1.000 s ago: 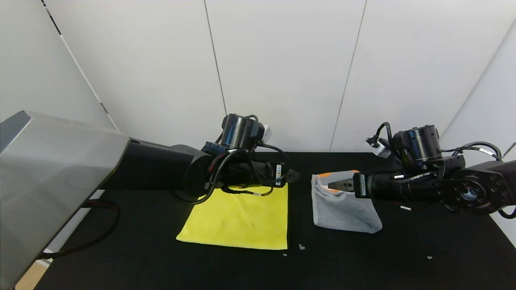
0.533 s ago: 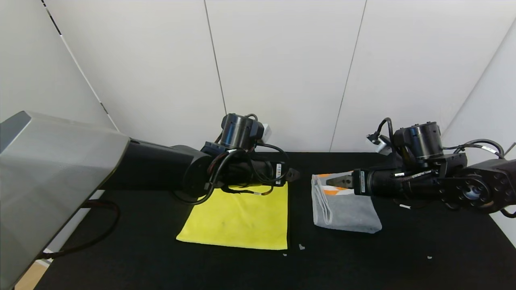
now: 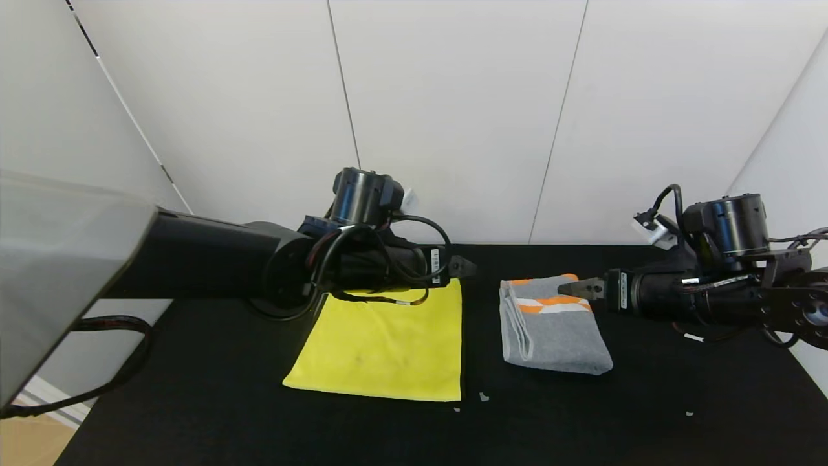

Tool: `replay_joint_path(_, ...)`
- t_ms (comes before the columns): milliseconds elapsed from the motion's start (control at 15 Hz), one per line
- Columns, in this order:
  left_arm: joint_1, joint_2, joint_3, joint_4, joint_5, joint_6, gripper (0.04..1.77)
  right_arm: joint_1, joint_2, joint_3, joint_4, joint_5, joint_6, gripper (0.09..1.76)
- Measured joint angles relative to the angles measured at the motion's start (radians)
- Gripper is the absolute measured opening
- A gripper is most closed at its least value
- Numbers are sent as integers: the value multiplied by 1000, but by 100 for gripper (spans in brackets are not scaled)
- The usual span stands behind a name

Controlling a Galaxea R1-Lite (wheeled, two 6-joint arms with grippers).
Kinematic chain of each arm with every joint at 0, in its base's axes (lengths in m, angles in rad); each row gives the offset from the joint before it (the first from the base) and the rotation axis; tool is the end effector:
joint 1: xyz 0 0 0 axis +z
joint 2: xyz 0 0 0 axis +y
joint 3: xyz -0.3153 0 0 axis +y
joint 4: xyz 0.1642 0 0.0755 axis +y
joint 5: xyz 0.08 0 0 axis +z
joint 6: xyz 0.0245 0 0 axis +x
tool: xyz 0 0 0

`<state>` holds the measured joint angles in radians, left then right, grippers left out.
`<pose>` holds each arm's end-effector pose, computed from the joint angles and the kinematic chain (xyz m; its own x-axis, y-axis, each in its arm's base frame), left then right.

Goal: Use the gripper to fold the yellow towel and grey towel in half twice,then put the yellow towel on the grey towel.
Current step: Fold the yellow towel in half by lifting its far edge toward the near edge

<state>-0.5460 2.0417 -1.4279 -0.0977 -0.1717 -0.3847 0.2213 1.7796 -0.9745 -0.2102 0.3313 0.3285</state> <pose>0.3494 -0.2172 0.1967 0.6436 -0.5910 -0.4862 0.4337 0.8051 -0.4046 0.3095 0.0778 0.1846 0.6927 0.4892 -0.5300 -0.2688 0.8569 0.4397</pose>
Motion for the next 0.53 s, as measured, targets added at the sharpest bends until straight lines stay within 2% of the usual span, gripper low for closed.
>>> replay_joint_path(267,93,-92,129,-9,1,42,172,122,-45,-1,0,-9,7,169)
replay_joint_path(533,246,-208,299,-15,-13,98,172,241,3,-59,-1,-11,79,170)
